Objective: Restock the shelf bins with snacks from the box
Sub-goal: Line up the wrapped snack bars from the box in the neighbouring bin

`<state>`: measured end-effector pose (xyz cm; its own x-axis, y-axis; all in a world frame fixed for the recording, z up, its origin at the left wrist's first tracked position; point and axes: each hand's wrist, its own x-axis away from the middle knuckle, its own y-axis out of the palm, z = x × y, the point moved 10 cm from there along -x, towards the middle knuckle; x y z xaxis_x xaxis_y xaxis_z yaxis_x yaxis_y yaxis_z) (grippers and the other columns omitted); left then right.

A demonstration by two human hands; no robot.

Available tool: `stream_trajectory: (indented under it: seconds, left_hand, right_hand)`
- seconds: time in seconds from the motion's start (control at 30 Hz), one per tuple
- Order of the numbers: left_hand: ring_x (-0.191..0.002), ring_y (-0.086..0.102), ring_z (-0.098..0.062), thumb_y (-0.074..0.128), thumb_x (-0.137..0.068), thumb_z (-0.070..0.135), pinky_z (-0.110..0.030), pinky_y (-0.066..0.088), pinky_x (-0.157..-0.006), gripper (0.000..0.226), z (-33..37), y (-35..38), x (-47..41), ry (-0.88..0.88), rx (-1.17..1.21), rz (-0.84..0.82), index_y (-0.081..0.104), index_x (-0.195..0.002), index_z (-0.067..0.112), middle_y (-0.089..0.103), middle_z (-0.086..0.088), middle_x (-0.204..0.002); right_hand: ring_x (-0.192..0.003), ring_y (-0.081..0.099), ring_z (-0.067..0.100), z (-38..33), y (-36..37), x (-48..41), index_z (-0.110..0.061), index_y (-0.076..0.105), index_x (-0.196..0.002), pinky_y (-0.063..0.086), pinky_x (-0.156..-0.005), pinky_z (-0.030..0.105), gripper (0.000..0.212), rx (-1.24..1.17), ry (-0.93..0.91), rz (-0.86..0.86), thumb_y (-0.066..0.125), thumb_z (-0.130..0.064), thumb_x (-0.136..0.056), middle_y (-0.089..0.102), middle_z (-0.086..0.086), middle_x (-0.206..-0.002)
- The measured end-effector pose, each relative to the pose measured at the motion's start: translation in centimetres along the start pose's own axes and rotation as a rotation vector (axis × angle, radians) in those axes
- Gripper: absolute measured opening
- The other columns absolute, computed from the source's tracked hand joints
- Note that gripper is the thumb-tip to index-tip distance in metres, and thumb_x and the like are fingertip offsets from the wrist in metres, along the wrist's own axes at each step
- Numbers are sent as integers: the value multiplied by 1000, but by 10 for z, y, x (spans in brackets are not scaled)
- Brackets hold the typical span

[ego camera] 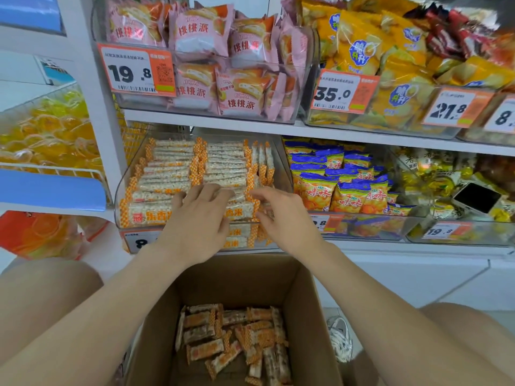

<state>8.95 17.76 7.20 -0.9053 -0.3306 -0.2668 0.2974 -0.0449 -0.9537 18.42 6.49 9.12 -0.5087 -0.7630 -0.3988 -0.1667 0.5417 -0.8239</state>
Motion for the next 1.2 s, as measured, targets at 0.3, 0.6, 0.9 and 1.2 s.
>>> stream_trajectory:
  seconds: [0.3,0.6,0.9,1.2]
  left_hand:
    - [-105,51,-25,61,-94,18,-43,43,-89,22,23,-35,22,141,96,289,58,-116,19,53,-1,-114]
    - [-79,61,-18,54,-98,34,-36,50,-60,6,33,97,84,93,114,-406,58,-95,30,61,8,-86]
    - [-95,66,-23,48,-108,34,-41,58,-87,25,-11,294,202,-265,201,-959,67,-116,19,65,-2,-104]
    - [-138,49,-36,55,-100,0,-45,47,-112,62,-21,403,281,-437,299,-1166,40,-156,21,35,-13,-159]
  right_hand:
    - [-127,59,16,-13,-22,18,-17,61,-141,46,-108,26,50,25,-30,47,64,-6,-93,62,1,-136]
    - [-83,65,17,-20,90,123,-19,74,-102,59,-77,40,27,86,85,-723,49,-14,-92,70,-2,-91]
    - [-102,66,29,70,254,241,-10,65,-125,61,-91,45,28,122,375,-1207,55,-13,-98,66,11,-119]
    - [-93,65,34,81,336,303,-14,56,-91,54,-74,41,14,271,31,-1292,66,-7,-97,59,12,-97]
